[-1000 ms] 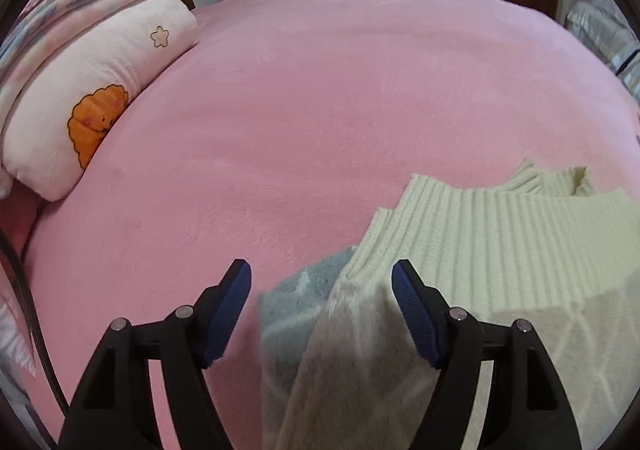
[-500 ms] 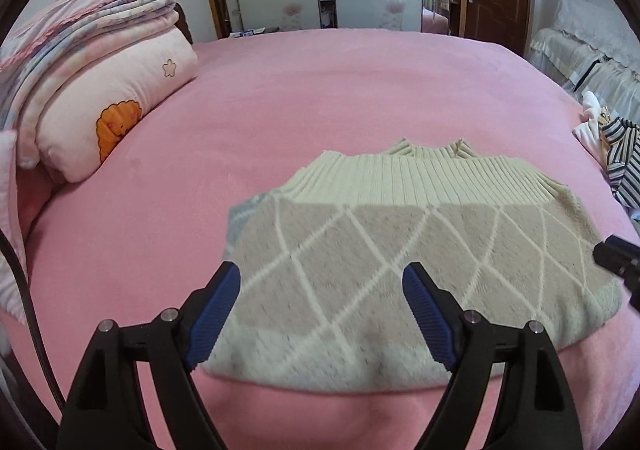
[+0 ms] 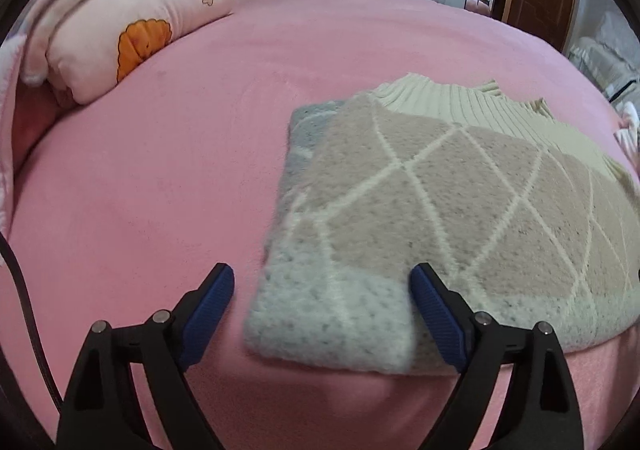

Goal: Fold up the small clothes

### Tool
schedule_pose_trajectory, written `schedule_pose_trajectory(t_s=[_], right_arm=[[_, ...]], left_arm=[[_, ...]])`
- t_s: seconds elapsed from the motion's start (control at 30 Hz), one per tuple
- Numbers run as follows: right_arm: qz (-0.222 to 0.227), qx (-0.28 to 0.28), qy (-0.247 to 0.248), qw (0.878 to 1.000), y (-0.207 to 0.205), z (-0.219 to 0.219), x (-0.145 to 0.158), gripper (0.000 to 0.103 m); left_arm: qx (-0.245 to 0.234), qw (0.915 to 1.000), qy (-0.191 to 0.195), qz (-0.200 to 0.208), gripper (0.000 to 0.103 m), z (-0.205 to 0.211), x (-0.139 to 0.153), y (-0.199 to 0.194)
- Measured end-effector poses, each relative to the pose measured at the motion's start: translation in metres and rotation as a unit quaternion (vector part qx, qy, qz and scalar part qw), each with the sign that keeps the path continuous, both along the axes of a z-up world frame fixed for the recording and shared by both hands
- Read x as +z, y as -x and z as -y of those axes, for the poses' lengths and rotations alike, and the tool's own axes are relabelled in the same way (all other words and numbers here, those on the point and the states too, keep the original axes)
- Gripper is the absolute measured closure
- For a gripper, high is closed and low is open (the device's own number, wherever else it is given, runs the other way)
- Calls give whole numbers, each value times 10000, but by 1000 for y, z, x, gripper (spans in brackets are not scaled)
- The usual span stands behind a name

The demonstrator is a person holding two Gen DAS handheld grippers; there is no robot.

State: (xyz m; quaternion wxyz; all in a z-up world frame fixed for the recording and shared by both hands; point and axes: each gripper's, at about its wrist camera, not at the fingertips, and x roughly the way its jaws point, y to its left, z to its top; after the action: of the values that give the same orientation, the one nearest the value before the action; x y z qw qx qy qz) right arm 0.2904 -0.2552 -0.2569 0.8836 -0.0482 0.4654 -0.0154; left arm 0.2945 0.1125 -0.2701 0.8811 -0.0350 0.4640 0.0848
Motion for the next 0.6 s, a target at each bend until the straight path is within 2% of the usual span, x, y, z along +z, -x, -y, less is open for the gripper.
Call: schedule_pose_trajectory(t_s=[0.03,0.1,0.17,0.3,0.33,0.43,0.5,0.6], right_arm=[[9,-97,18,10000,1,13,-2,92],[-8,-211,-120,9997,6,39,-5,103],[-10,-222,-280,9994,12,57,-6,103],[8,-189,-44,9998,15,62,-5,103],[-31,-192,-31,9998,13,58,-3,103],[9,-94,36,9999,8,44,13,103],[244,90,24,9997,3,29,34,103],[369,359,-209,9985,-20,7,59,103]], left_arm=[[-4,10000,31,14,13,-5,-2,0],[-55,9999,87,35,13,-10,-6,0],[-126,9998,131,74,13,-12,-9,0],[-157,9998,129,85,13,-15,-9,-2],[-167,9997,141,48,17,-15,-6,-3],[-337,9994,12,27,29,-8,14,-8],[-444,9987,-130,231,29,-1,33,-12],[-629,9967,-144,486,29,12,63,-33]])
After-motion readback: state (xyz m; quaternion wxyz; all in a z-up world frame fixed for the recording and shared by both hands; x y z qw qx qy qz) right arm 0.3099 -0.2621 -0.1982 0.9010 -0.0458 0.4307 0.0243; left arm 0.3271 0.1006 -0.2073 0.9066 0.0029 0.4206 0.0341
